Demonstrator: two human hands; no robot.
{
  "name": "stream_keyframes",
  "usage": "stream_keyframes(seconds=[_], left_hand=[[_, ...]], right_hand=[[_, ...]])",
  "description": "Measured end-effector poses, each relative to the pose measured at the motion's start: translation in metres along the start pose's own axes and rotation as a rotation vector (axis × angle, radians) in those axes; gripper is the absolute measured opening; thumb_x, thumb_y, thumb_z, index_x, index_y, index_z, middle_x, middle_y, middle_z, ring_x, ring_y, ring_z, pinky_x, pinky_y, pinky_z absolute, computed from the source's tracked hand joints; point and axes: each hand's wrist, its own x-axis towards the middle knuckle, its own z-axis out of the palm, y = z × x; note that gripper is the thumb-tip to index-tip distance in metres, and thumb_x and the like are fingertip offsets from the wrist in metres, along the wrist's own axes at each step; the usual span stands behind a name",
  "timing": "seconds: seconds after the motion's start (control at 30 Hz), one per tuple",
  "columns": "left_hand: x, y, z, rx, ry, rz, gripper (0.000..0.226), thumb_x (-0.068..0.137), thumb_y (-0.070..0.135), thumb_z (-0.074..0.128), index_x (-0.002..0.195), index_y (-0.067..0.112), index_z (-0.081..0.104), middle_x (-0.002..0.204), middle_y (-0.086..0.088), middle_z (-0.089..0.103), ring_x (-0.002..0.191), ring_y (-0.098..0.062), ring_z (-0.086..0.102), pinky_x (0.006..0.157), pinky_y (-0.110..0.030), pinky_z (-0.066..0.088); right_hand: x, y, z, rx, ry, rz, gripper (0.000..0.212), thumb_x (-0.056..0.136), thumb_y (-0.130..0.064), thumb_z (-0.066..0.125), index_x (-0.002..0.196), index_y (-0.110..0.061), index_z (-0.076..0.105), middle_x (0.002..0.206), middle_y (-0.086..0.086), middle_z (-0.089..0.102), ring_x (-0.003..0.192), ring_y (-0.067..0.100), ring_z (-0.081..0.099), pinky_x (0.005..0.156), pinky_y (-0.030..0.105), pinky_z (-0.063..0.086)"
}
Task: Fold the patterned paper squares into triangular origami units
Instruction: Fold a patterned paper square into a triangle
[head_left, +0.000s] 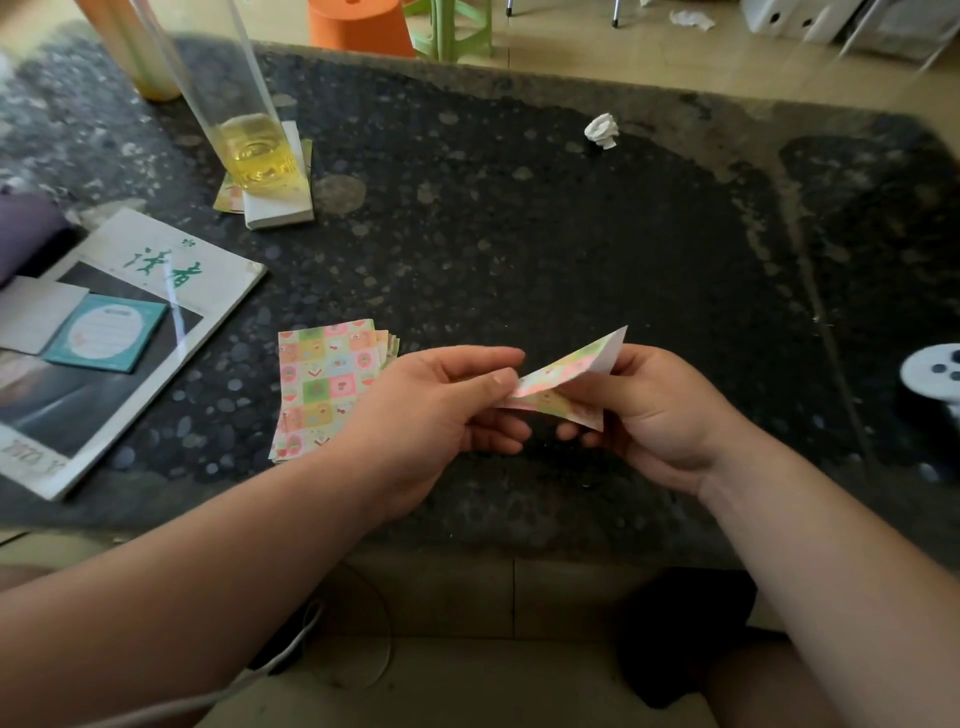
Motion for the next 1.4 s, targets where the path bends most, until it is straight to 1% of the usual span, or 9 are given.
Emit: stream_keyframes(seconds=[0.1,0.23,0.47,0.67,0.8,0.9,1.03,1.23,1.4], left_hand=[[-0.001,0.003,-0.002,-0.066,-0.064,-0.124,0.028,0.086,0.016,0.069,0.110,0.003,0.070,0.087,-0.017,0.075,0.065,-0.021,0.069,0.056,-0.028,0.057],[-0.002,0.007,-0.002,-0.158,-0.176,-0.277,0.021,0.088,0.023,0.069,0.094,0.003,0.073,0.078,-0.011,0.068,0.060,-0.013,0.062,0.052,-0.022,0.054],[0.006,0.002,-0.005,-0.088,0.001,-0.139,0.012,0.093,0.009,0.066,0.099,0.001,0.074,0.080,-0.011,0.070,0.065,-0.014,0.064,0.060,-0.025,0.054],[0.018,0.000,-0.008,0.200,0.173,-0.132,0.007,0.092,0.007,0.072,0.089,0.010,0.078,0.081,-0.010,0.076,0.072,-0.015,0.069,0.074,-0.032,0.060],[0.023,0.000,-0.014,0.721,0.182,-0.026,0.011,0.092,0.020,0.074,0.084,0.026,0.077,0.070,0.006,0.075,0.065,-0.006,0.070,0.065,-0.024,0.059],[0.024,-0.001,-0.013,1.052,0.140,0.074,0.012,0.095,0.026,0.069,0.088,0.034,0.076,0.074,0.017,0.068,0.072,-0.002,0.065,0.060,-0.015,0.049],[0.024,-0.005,-0.009,1.262,0.045,0.146,0.016,0.099,0.028,0.063,0.102,0.036,0.076,0.089,0.021,0.059,0.079,0.000,0.055,0.065,-0.013,0.041],[0.023,-0.013,-0.023,1.413,-0.097,0.340,0.026,0.104,0.027,0.053,0.117,0.035,0.074,0.109,0.018,0.049,0.115,-0.006,0.046,0.101,-0.027,0.043],[0.023,-0.025,-0.036,1.381,-0.099,0.546,0.025,0.100,0.019,0.059,0.116,0.029,0.076,0.101,0.017,0.048,0.101,-0.003,0.039,0.090,-0.020,0.035]], right_hand=[[-0.003,-0.003,-0.002,-0.033,-0.014,-0.032,0.036,0.072,-0.025,0.072,0.104,-0.007,0.073,0.086,0.012,0.078,0.059,0.016,0.069,0.048,0.021,0.050],[-0.003,-0.004,-0.005,-0.054,0.025,-0.087,0.041,0.072,-0.026,0.074,0.107,-0.005,0.072,0.087,0.012,0.078,0.059,0.017,0.070,0.047,0.021,0.050],[0.005,0.000,-0.001,-0.049,0.184,0.032,0.014,0.088,-0.020,0.078,0.100,-0.015,0.075,0.089,0.005,0.080,0.063,0.016,0.072,0.054,0.027,0.051],[0.009,0.004,0.003,0.017,0.180,0.173,0.027,0.082,-0.017,0.083,0.108,-0.019,0.075,0.092,0.001,0.080,0.079,0.017,0.078,0.063,0.032,0.060],[0.012,0.007,-0.010,-0.693,0.296,-0.074,0.045,0.080,-0.032,0.087,0.116,-0.041,0.062,0.100,-0.015,0.071,0.093,0.001,0.068,0.079,0.023,0.054],[0.011,0.018,-0.011,-1.049,0.165,-0.285,0.039,0.084,-0.034,0.083,0.117,-0.045,0.066,0.111,-0.026,0.059,0.107,-0.005,0.052,0.091,0.019,0.045],[0.018,0.043,-0.007,-1.047,0.120,-0.463,0.013,0.089,-0.024,0.078,0.099,-0.032,0.081,0.096,-0.021,0.059,0.101,0.002,0.050,0.086,0.026,0.050],[0.021,0.058,-0.012,-1.062,0.142,-0.673,0.021,0.090,-0.012,0.073,0.104,-0.026,0.082,0.098,-0.012,0.063,0.098,0.010,0.052,0.083,0.038,0.053],[0.011,0.061,-0.016,-1.142,0.091,-0.695,0.031,0.090,-0.003,0.069,0.112,-0.023,0.080,0.123,-0.005,0.067,0.119,0.014,0.054,0.097,0.043,0.052]])
